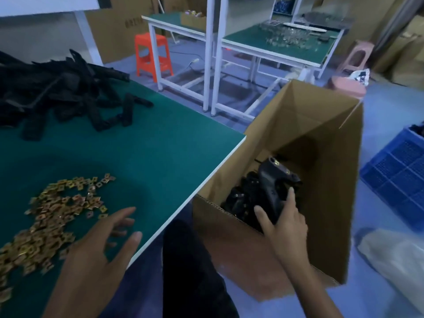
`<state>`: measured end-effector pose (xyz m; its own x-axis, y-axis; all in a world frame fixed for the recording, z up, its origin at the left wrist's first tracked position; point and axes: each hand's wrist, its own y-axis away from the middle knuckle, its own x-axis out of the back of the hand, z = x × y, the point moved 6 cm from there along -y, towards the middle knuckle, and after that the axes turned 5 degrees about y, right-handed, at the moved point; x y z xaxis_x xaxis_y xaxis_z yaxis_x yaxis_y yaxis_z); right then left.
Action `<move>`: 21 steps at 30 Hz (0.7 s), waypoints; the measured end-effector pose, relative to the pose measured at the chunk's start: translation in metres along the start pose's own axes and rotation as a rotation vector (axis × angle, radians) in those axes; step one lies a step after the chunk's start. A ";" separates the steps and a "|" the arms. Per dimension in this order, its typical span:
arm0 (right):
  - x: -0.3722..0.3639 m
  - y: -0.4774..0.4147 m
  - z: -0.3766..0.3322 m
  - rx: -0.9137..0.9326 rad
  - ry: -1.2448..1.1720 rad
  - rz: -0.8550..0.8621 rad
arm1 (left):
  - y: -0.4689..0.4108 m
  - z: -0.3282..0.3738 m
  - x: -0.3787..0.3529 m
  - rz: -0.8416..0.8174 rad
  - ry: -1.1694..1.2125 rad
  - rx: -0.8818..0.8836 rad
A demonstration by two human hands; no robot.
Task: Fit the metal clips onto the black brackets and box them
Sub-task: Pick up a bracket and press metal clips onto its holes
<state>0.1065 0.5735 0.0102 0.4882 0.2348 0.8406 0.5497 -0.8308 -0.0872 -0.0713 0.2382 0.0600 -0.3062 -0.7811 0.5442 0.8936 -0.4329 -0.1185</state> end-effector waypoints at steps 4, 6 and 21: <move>-0.004 -0.019 -0.011 0.019 0.161 -0.085 | 0.012 -0.007 0.011 0.017 -0.006 0.046; -0.019 -0.012 -0.054 0.183 0.097 -0.101 | 0.019 -0.018 0.027 0.081 0.001 0.090; -0.131 0.127 -0.281 0.835 -0.176 -0.136 | -0.003 -0.172 0.240 0.622 -0.171 0.491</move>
<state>-0.0777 0.2954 0.0396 0.4416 0.4376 0.7833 0.8956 -0.1631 -0.4138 -0.2034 -0.0257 0.0487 0.3131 -0.7169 0.6229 0.9380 0.3361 -0.0846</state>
